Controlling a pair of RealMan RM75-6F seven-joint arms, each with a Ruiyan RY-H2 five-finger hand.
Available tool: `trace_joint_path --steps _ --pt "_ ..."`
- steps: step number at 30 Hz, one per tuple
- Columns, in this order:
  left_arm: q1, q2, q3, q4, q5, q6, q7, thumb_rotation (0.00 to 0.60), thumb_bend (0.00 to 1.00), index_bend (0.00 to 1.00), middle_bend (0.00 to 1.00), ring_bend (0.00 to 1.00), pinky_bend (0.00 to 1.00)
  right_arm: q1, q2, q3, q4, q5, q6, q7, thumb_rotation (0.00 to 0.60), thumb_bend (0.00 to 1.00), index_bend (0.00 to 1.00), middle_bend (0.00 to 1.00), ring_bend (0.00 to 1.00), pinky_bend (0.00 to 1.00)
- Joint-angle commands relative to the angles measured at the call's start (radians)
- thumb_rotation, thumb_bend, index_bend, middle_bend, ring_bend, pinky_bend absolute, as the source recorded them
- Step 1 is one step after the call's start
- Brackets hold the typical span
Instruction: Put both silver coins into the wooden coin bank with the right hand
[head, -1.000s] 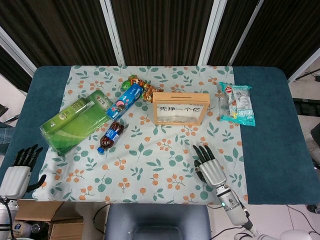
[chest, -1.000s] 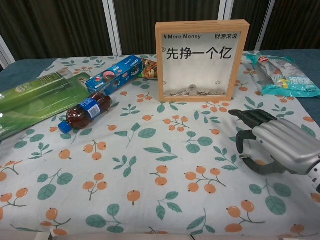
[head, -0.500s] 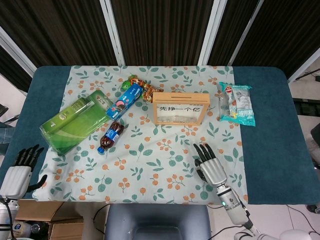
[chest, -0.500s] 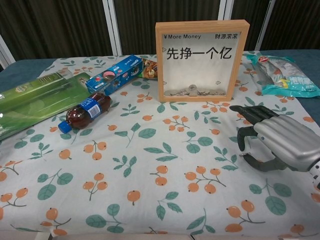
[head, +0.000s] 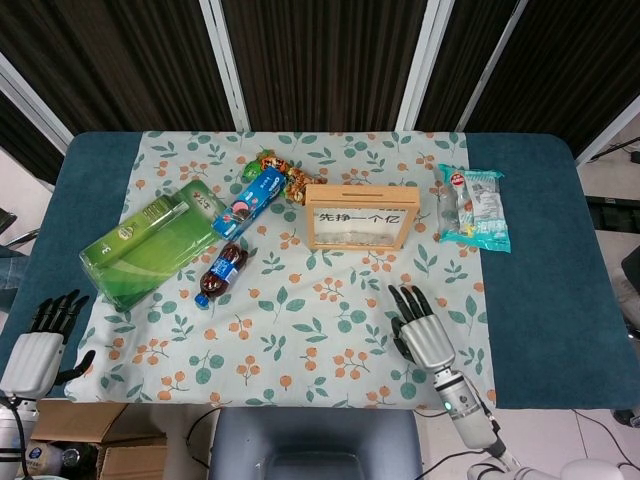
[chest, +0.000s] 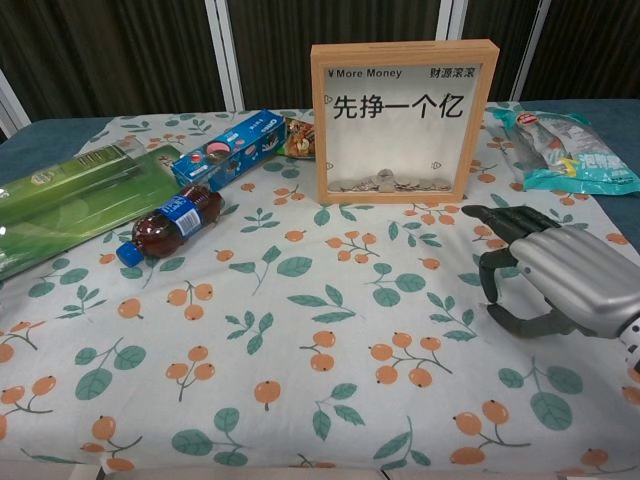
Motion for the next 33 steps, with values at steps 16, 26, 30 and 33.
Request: trace_joint_path --steps 16,26,30,33 --pt "0.002 0.006 -0.001 -0.009 0.009 0.018 -0.001 0.600 0.32 0.00 0.00 0.00 0.00 0.082 0.359 0.245 -0.543 0.000 0.146 -0.074 0.600 0.55 0.74 0.07 0.00 0.00" --pt "-0.005 0.003 0.000 -0.028 0.017 0.014 0.020 0.600 0.32 0.00 0.00 0.00 0.00 0.185 0.482 0.392 -0.698 0.182 -0.035 -0.186 0.600 0.56 0.74 0.07 0.00 0.00" --pt "-0.003 0.007 -0.002 -0.031 0.012 0.015 0.021 0.600 0.32 0.00 0.00 0.00 0.00 0.301 0.477 0.469 -0.673 0.335 -0.177 -0.304 0.600 0.56 0.73 0.07 0.00 0.00" --pt "0.000 0.011 -0.003 -0.026 0.006 0.015 0.010 0.600 0.32 0.00 0.00 0.00 0.00 0.368 0.452 0.501 -0.648 0.450 -0.234 -0.387 0.600 0.56 0.73 0.07 0.00 0.00"
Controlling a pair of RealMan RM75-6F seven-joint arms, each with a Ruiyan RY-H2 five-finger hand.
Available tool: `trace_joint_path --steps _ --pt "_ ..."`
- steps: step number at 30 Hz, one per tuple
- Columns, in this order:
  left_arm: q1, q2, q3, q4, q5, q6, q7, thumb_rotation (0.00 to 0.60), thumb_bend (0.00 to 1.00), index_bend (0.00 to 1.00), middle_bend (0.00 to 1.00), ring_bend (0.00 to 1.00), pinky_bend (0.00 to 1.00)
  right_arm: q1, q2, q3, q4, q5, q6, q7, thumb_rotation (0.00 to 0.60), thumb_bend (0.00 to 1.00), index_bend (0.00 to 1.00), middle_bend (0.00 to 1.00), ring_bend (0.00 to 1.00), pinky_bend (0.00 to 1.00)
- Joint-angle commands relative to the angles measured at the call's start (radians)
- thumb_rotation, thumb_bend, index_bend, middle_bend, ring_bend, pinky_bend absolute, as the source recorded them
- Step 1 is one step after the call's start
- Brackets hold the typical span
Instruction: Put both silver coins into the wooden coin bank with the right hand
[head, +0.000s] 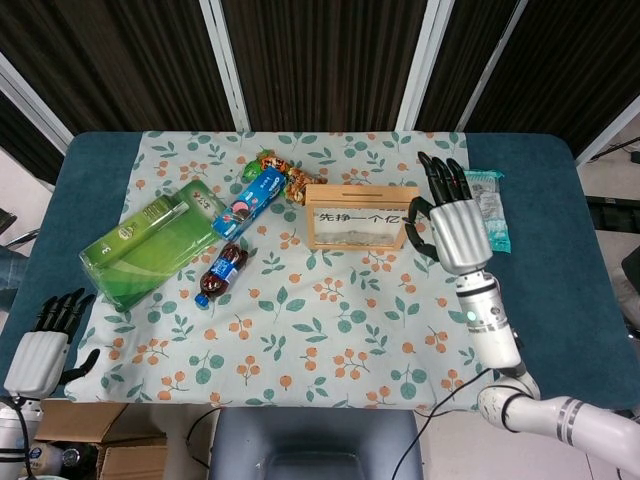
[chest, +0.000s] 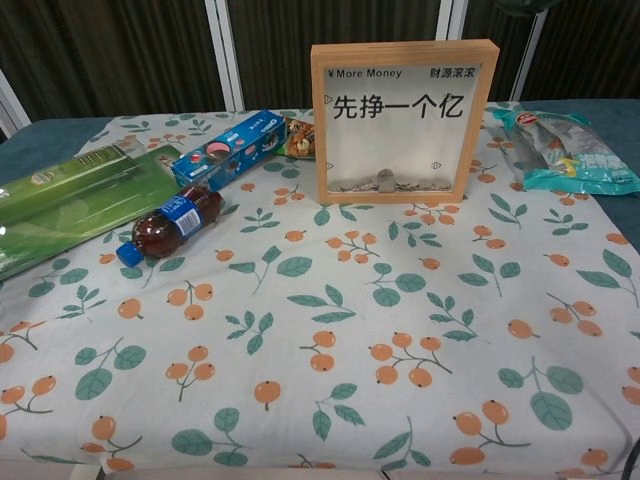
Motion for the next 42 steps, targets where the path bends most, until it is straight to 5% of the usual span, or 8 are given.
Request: trace_joint_path --steps 1,13,23,42 --pt "0.004 0.004 0.000 0.007 -0.006 -0.001 -0.010 0.600 0.32 0.00 0.00 0.00 0.00 0.137 -0.032 0.071 0.045 0.198 -0.123 -0.154 0.600 0.56 0.73 0.07 0.00 0.00" --pt "0.004 0.014 -0.005 0.012 -0.017 -0.007 -0.026 0.600 0.32 0.00 0.00 0.00 0.00 0.332 -0.016 0.104 0.121 0.563 -0.277 -0.349 0.600 0.56 0.71 0.07 0.00 0.00" --pt "-0.005 0.020 -0.011 -0.002 -0.020 -0.015 -0.017 0.600 0.32 0.00 0.00 0.00 0.00 0.479 0.100 0.045 0.112 0.880 -0.413 -0.441 0.600 0.57 0.71 0.07 0.00 0.00" --pt "-0.007 0.015 -0.013 0.012 -0.029 -0.024 -0.021 0.600 0.32 0.00 0.00 0.00 0.00 0.606 0.117 -0.105 0.156 1.021 -0.418 -0.413 0.600 0.58 0.71 0.07 0.00 0.00"
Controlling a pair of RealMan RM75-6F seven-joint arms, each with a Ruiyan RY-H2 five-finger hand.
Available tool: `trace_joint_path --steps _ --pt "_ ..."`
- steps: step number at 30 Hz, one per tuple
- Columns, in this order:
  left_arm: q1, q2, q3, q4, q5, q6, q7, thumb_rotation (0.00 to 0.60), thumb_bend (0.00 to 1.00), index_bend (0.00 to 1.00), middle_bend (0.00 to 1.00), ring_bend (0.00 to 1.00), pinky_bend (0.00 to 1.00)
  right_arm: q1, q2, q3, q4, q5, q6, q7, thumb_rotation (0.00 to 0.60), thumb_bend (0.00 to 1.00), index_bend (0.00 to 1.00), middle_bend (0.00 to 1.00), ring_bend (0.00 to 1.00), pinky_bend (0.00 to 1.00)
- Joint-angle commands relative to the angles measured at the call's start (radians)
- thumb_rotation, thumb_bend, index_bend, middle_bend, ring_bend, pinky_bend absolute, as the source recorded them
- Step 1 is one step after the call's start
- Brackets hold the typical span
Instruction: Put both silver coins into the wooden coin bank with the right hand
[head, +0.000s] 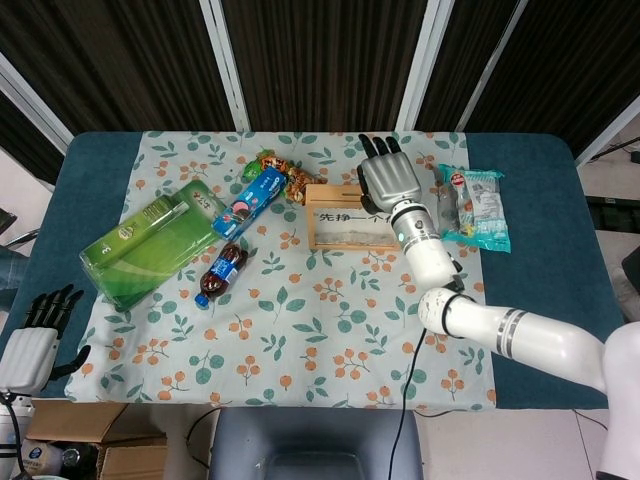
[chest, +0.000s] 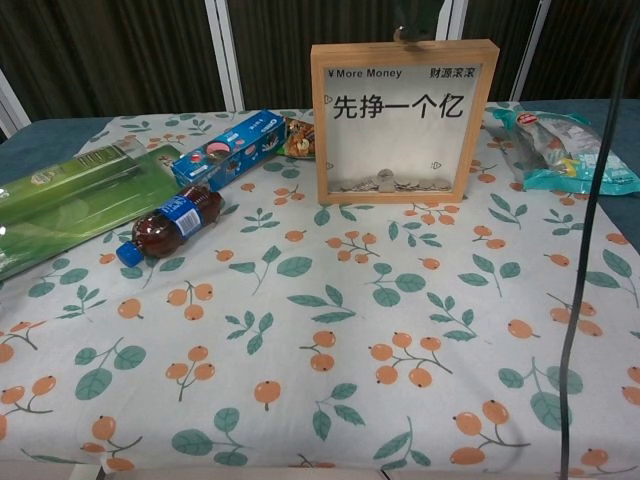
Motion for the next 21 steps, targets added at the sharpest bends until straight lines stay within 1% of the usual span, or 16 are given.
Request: trace_joint_path --steps 1,11,13,14,15,16,17,18,20,21 --pt "-0.001 0.000 -0.001 -0.001 0.000 0.000 0.001 0.600 0.32 0.00 0.00 0.00 0.00 0.010 0.000 -0.013 0.009 0.005 -0.005 0.015 0.600 0.58 0.71 0.07 0.00 0.00" --pt "-0.002 0.002 -0.001 -0.001 -0.007 -0.007 0.005 0.600 0.32 0.00 0.00 0.00 0.00 0.040 -0.013 -0.058 0.040 0.007 -0.018 0.056 0.600 0.59 0.70 0.07 0.00 0.00" --pt "-0.001 0.002 -0.002 0.000 -0.009 -0.008 0.004 0.600 0.32 0.00 0.00 0.00 0.00 0.044 -0.015 -0.064 0.044 0.006 -0.021 0.065 0.600 0.59 0.68 0.07 0.00 0.00" --pt "-0.001 0.003 -0.002 0.001 -0.010 -0.008 0.003 0.600 0.32 0.00 0.00 0.00 0.00 0.046 -0.015 -0.068 0.047 0.005 -0.022 0.070 0.600 0.59 0.65 0.07 0.00 0.00" --pt "-0.001 0.003 -0.002 0.001 -0.010 -0.008 0.002 0.600 0.32 0.00 0.00 0.00 0.00 0.047 -0.015 -0.071 0.048 0.003 -0.023 0.074 0.600 0.59 0.61 0.07 0.00 0.00" --pt "-0.002 0.002 -0.002 0.002 -0.010 -0.009 0.002 0.600 0.32 0.00 0.00 0.00 0.00 0.047 -0.016 -0.074 0.049 0.000 -0.023 0.078 0.600 0.59 0.55 0.07 0.00 0.00" --pt "-0.002 0.002 -0.002 0.002 -0.010 -0.009 0.002 0.600 0.32 0.00 0.00 0.00 0.00 0.047 -0.015 -0.076 0.050 -0.006 -0.023 0.086 0.600 0.59 0.42 0.08 0.00 0.00" --pt "-0.002 0.001 -0.001 0.003 -0.010 -0.010 0.002 0.600 0.32 0.00 0.00 0.00 0.00 0.046 -0.014 -0.077 0.049 -0.012 -0.023 0.094 0.600 0.59 0.34 0.08 0.00 0.00" --pt "-0.002 0.000 -0.001 0.004 -0.010 -0.012 0.003 0.600 0.32 0.00 0.00 0.00 0.00 0.040 -0.007 -0.077 0.041 -0.031 -0.024 0.116 0.600 0.59 0.11 0.08 0.00 0.00" --pt "-0.003 0.000 -0.001 0.004 -0.010 -0.012 0.003 0.600 0.32 0.00 0.00 0.00 0.00 0.035 -0.001 -0.077 0.034 -0.041 -0.024 0.128 0.600 0.59 0.06 0.07 0.00 0.00"
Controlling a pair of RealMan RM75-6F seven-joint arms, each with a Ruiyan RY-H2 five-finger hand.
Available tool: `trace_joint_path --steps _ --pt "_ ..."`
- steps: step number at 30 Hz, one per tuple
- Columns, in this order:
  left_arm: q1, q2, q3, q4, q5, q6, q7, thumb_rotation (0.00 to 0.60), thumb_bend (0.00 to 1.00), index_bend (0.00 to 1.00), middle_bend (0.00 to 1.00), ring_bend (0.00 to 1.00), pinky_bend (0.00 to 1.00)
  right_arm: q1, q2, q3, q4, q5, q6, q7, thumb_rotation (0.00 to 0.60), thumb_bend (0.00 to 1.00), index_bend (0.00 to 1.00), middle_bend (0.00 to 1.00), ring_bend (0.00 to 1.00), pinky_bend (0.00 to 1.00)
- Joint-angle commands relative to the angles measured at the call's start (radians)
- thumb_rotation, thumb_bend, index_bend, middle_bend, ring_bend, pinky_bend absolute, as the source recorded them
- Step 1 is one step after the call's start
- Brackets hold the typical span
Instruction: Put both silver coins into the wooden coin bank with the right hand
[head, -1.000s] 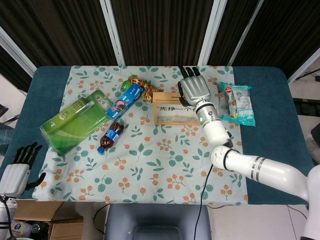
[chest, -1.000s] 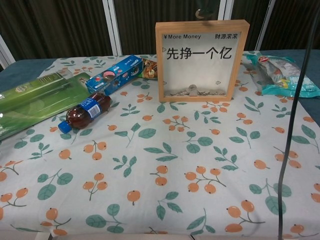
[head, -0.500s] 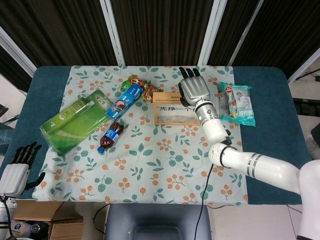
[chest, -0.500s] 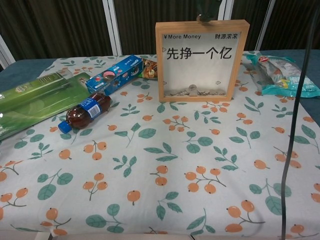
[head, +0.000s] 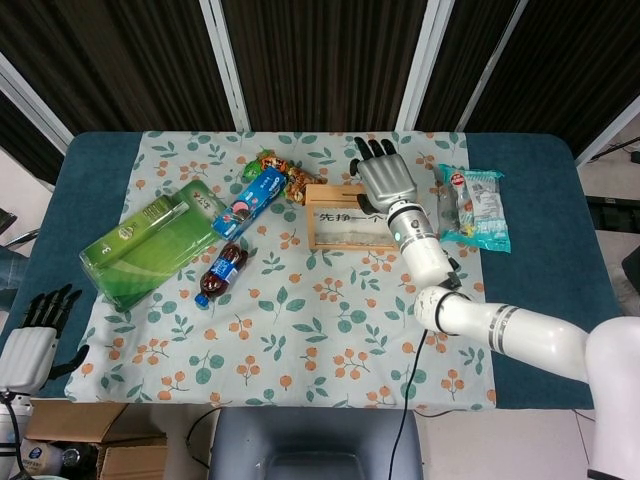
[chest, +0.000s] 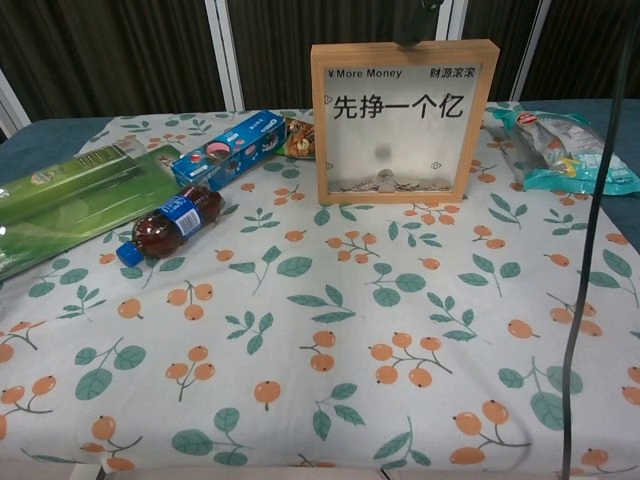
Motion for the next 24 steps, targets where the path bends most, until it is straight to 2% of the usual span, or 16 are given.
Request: trace_joint_path --steps 1,4,7,10,13,16,20,24 --pt "0.000 0.000 0.000 0.000 0.000 0.001 0.000 0.600 0.32 0.00 0.00 0.00 0.00 -0.015 0.018 0.001 -0.022 -0.035 0.003 0.038 0.600 0.58 0.02 0.07 0.00 0.00" --pt "0.001 0.001 -0.002 -0.001 0.000 0.006 -0.003 0.600 0.32 0.00 0.00 0.00 0.00 -0.063 0.061 0.010 -0.089 -0.124 0.048 0.104 0.600 0.56 0.00 0.04 0.00 0.00" --pt "0.003 0.003 -0.004 0.000 0.000 0.012 -0.007 0.600 0.32 0.00 0.00 0.00 0.00 -0.169 0.124 -0.003 -0.210 -0.317 0.186 0.195 0.600 0.51 0.00 0.01 0.00 0.00" --pt "0.005 0.001 -0.006 0.004 0.002 0.020 -0.015 0.600 0.32 0.00 0.00 0.00 0.00 -0.332 0.178 -0.076 -0.324 -0.555 0.405 0.279 0.600 0.46 0.00 0.00 0.00 0.00" --pt "0.007 -0.004 -0.008 0.007 0.011 0.036 -0.014 0.600 0.32 0.00 0.00 0.00 0.00 -0.518 0.210 -0.185 -0.385 -0.733 0.606 0.360 0.600 0.43 0.00 0.00 0.00 0.00" --pt "0.010 -0.007 -0.011 0.006 0.022 0.059 -0.007 0.600 0.32 0.00 0.00 0.00 0.00 -0.663 0.201 -0.282 -0.366 -0.837 0.719 0.428 0.600 0.41 0.00 0.00 0.00 0.00" --pt "0.012 -0.006 -0.016 -0.003 0.027 0.076 0.010 0.600 0.32 0.00 0.00 0.00 0.00 -0.813 0.151 -0.373 -0.289 -0.904 0.804 0.478 0.600 0.39 0.00 0.00 0.00 0.00" --pt "0.013 -0.003 -0.016 -0.013 0.032 0.083 0.030 0.600 0.32 0.00 0.00 0.00 0.00 -0.918 0.087 -0.405 -0.211 -0.919 0.841 0.518 0.600 0.38 0.00 0.00 0.00 0.00"
